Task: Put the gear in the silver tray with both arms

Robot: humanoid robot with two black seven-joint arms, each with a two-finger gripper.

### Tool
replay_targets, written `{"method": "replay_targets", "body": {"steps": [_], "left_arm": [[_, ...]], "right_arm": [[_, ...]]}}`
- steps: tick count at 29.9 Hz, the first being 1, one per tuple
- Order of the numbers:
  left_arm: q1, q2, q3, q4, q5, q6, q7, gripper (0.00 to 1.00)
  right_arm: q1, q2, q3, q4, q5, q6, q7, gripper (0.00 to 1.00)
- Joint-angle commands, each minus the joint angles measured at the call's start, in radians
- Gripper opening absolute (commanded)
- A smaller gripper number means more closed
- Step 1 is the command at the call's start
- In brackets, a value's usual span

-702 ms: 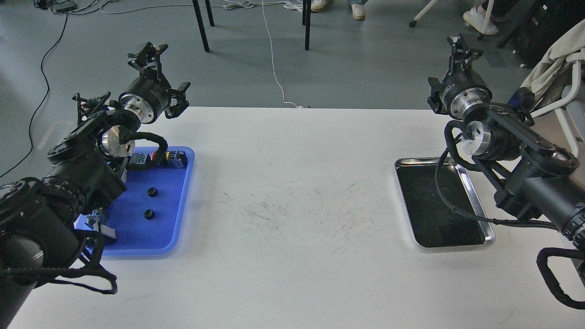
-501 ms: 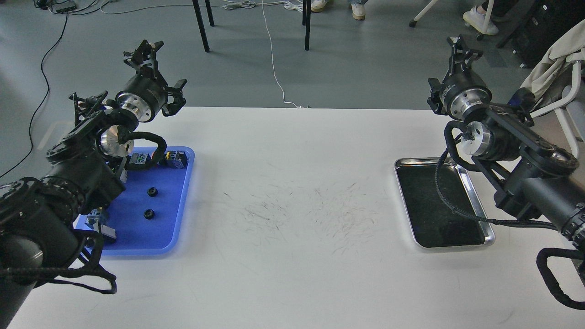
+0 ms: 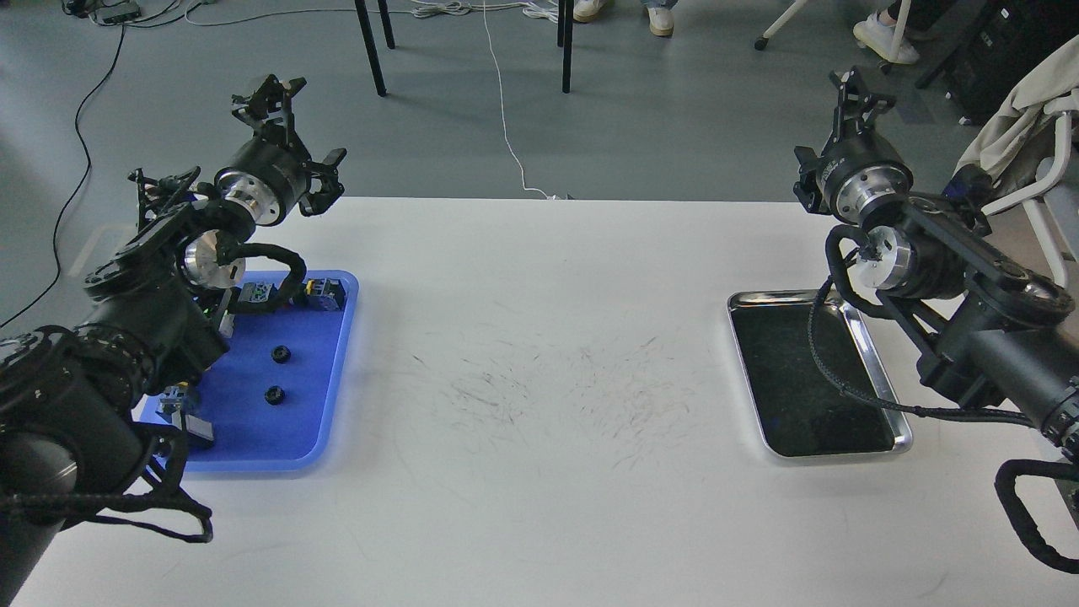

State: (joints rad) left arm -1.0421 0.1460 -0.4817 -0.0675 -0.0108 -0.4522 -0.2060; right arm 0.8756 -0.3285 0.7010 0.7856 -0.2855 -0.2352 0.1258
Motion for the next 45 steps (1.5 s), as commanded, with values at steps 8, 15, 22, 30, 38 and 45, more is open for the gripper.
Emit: {"method": "replay_targets", "body": {"steps": [8, 15, 22, 30, 38, 45], "left_arm": [[0.001, 0.034, 0.026, -0.008, 0.003, -0.037, 0.017, 0.99], [0.001, 0.041, 0.040, -0.008, 0.003, -0.037, 0.016, 0.99], [0.001, 0.058, 0.040, -0.008, 0.002, -0.037, 0.016, 0.99], [0.001, 0.081, 0.040, -0.008, 0.000, -0.037, 0.016, 0.99], [0.001, 0.083, 0.040, -0.008, -0.003, -0.037, 0.016, 0.99], [0.001, 0.096, 0.040, -0.008, 0.000, -0.037, 0.016, 0.99]], "right_arm": [[-0.015, -0.063, 0.003, 0.014, 0.009, 0.106, 0.001, 0.99], [-0.021, -0.084, 0.002, 0.021, 0.020, 0.181, -0.002, 0.99], [-0.027, -0.089, 0.006, 0.009, 0.121, 0.229, -0.009, 0.99], [-0.026, -0.063, 0.040, -0.020, 0.128, 0.226, -0.003, 0.99], [-0.026, -0.058, 0.031, -0.020, 0.126, 0.223, 0.000, 0.99], [-0.027, -0.058, 0.029, -0.019, 0.124, 0.221, 0.001, 0.99]]}}
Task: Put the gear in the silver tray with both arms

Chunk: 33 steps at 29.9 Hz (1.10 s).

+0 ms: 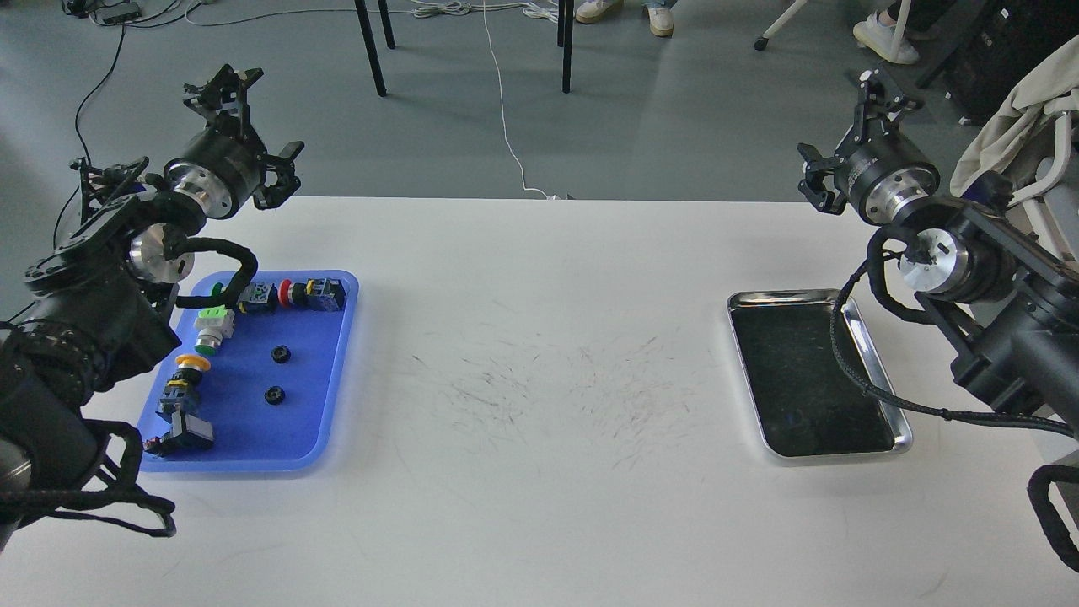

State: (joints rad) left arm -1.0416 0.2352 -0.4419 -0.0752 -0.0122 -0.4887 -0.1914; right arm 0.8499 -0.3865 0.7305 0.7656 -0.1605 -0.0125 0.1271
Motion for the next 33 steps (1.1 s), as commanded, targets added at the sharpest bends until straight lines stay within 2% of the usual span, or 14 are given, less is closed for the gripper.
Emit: {"method": "replay_targets", "body": {"steps": [1, 20, 27, 33], "left_arm": [[0.000, 0.009, 0.000, 0.000, 0.003, 0.000, 0.000, 0.99], [0.000, 0.039, 0.003, -0.003, 0.005, 0.000, 0.001, 0.99], [-0.003, -0.022, 0.019, -0.005, 0.003, 0.000, 0.000, 0.99], [-0.006, -0.083, 0.025, -0.008, 0.000, 0.000, 0.021, 0.99]], "right_arm": [[-0.003, 0.000, 0.000, 0.001, -0.001, -0.001, 0.000, 0.99], [-0.005, 0.001, -0.010, 0.004, -0.004, -0.001, 0.002, 0.99], [-0.005, 0.011, -0.010, 0.003, -0.007, -0.001, 0.002, 0.99], [-0.014, 0.011, -0.011, 0.006, -0.010, -0.001, 0.002, 0.99]]}}
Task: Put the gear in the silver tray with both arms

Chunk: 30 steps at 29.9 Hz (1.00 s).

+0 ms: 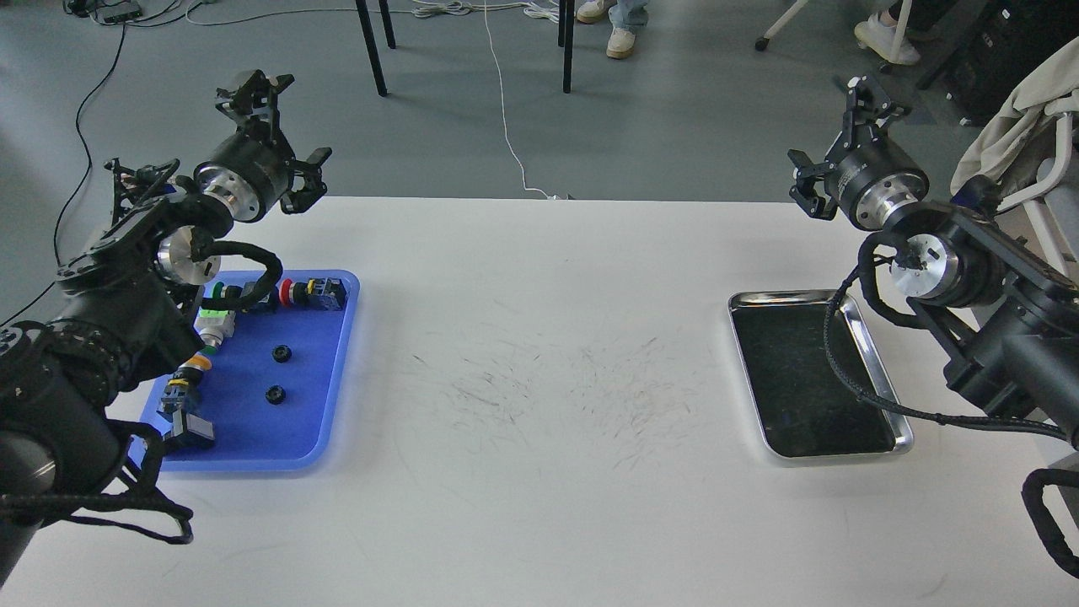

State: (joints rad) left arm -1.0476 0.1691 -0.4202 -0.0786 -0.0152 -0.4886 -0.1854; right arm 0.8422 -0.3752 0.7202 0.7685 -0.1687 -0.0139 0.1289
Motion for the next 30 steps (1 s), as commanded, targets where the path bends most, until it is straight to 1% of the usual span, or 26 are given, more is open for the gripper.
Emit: {"method": "replay_targets", "body": {"steps": [1, 3, 4, 6, 10, 13, 16, 22, 24, 26, 29, 30], "left_arm": [[0.001, -0.013, 0.004, -0.013, 0.004, 0.000, 0.033, 0.99], [0.003, 0.004, -0.003, -0.033, -0.005, 0.000, 0.076, 0.99], [0.004, 0.018, -0.008, -0.042, -0.003, 0.000, 0.090, 0.99], [0.004, 0.036, -0.006, -0.064, -0.006, 0.000, 0.098, 0.99], [0.003, 0.059, 0.012, -0.147, 0.011, 0.000, 0.093, 0.99], [0.006, 0.061, 0.060, -0.171, 0.049, 0.000, 0.086, 0.99], [0.006, 0.082, 0.069, -0.211, 0.063, 0.000, 0.083, 0.99], [0.018, 0.226, 0.089, -0.371, 0.106, 0.000, 0.083, 0.99], [0.027, 0.298, 0.095, -0.450, 0.122, 0.000, 0.084, 0.99], [0.061, 0.366, 0.124, -0.554, 0.182, 0.000, 0.083, 0.99], [0.075, 0.447, 0.132, -0.644, 0.221, 0.000, 0.080, 0.99], [0.083, 0.472, 0.138, -0.691, 0.231, 0.000, 0.080, 0.99]], "right_arm": [[-0.008, -0.001, 0.001, 0.003, -0.002, 0.000, 0.000, 0.99], [-0.008, -0.002, 0.001, 0.005, -0.002, 0.000, 0.000, 0.99], [-0.011, -0.002, 0.001, 0.003, -0.002, 0.000, 0.000, 0.99], [-0.014, -0.002, 0.001, 0.005, -0.002, 0.002, 0.001, 0.99], [-0.018, -0.001, 0.001, 0.003, -0.003, 0.002, 0.001, 0.99], [-0.017, 0.001, -0.001, 0.005, -0.003, 0.002, 0.006, 0.99], [-0.017, -0.001, -0.005, 0.008, -0.003, 0.002, 0.006, 0.99], [-0.015, -0.010, -0.011, 0.008, -0.003, 0.005, 0.008, 0.99], [-0.017, -0.005, -0.011, 0.006, -0.003, 0.005, 0.008, 0.99], [-0.017, -0.001, -0.011, 0.008, -0.003, 0.005, 0.008, 0.99], [-0.015, 0.001, -0.011, 0.008, -0.003, 0.005, 0.008, 0.99], [-0.015, 0.001, -0.011, 0.009, -0.003, 0.005, 0.008, 0.99]]}}
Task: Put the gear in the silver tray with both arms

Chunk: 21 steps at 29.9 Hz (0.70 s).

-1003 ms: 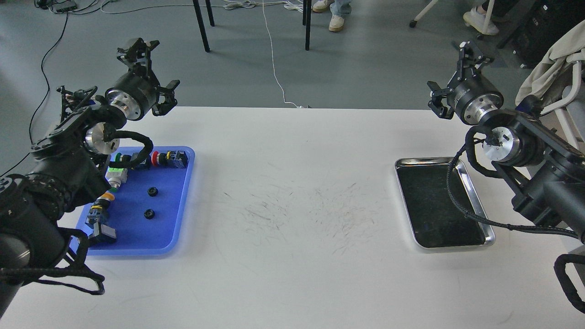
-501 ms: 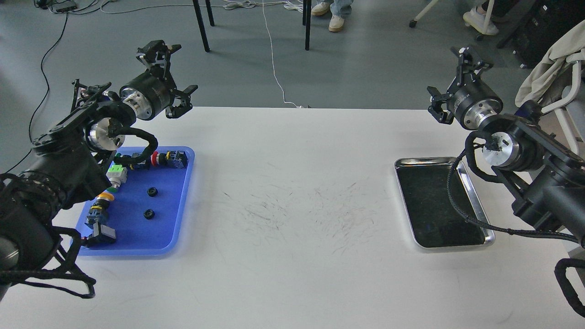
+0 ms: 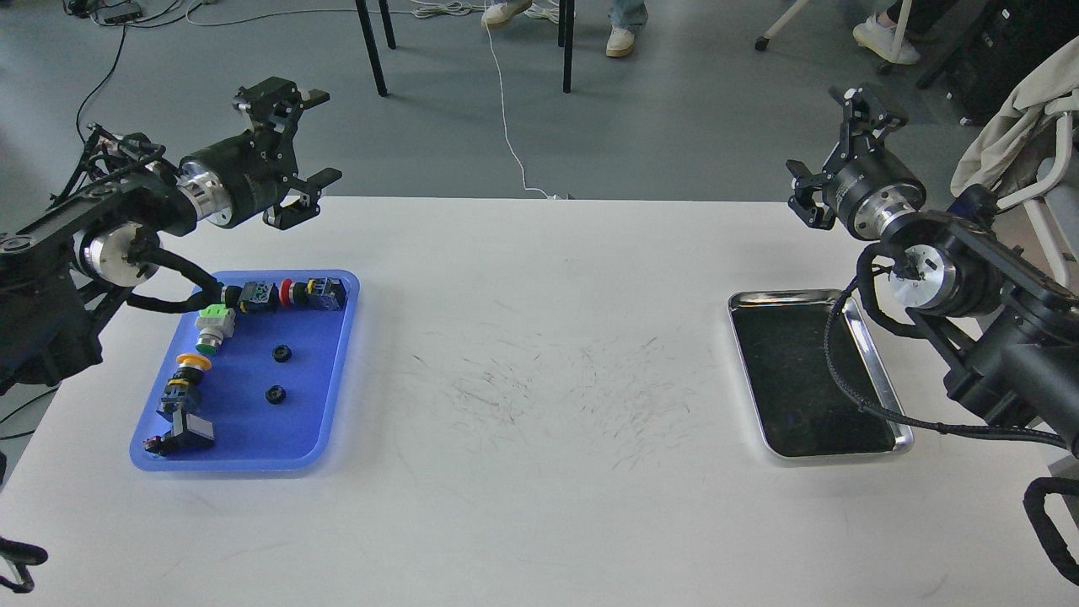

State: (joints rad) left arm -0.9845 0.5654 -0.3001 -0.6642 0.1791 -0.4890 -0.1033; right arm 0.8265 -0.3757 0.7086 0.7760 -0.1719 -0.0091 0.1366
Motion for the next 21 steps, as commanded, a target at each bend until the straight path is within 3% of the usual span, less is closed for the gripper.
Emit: {"method": "replay_targets", "body": {"steps": [1, 8, 10, 11, 13, 21], "left_arm": [[0.029, 0.103, 0.030, -0.145, 0.058, 0.000, -0.001, 0.99], [0.035, 0.280, 0.081, -0.241, 0.152, 0.000, -0.003, 0.99], [0.035, 0.280, 0.081, -0.241, 0.152, 0.000, -0.003, 0.99], [0.033, 0.379, 0.090, -0.340, 0.154, 0.000, -0.009, 0.99], [0.038, 0.425, 0.111, -0.385, 0.166, 0.000, -0.004, 0.99], [0.036, 0.525, 0.177, -0.474, 0.302, 0.001, 0.014, 0.99]], "right_arm": [[0.000, 0.000, 0.000, 0.000, 0.000, 0.000, 0.000, 0.99], [0.000, -0.012, -0.001, 0.002, -0.001, 0.000, 0.000, 0.99], [0.000, -0.012, -0.001, 0.002, -0.001, 0.000, 0.000, 0.99], [0.000, -0.012, -0.001, 0.003, -0.001, 0.000, 0.000, 0.99], [0.000, -0.011, -0.001, 0.003, -0.001, 0.000, 0.000, 0.99], [0.005, -0.014, -0.015, 0.005, -0.001, 0.000, 0.000, 0.99]]}}
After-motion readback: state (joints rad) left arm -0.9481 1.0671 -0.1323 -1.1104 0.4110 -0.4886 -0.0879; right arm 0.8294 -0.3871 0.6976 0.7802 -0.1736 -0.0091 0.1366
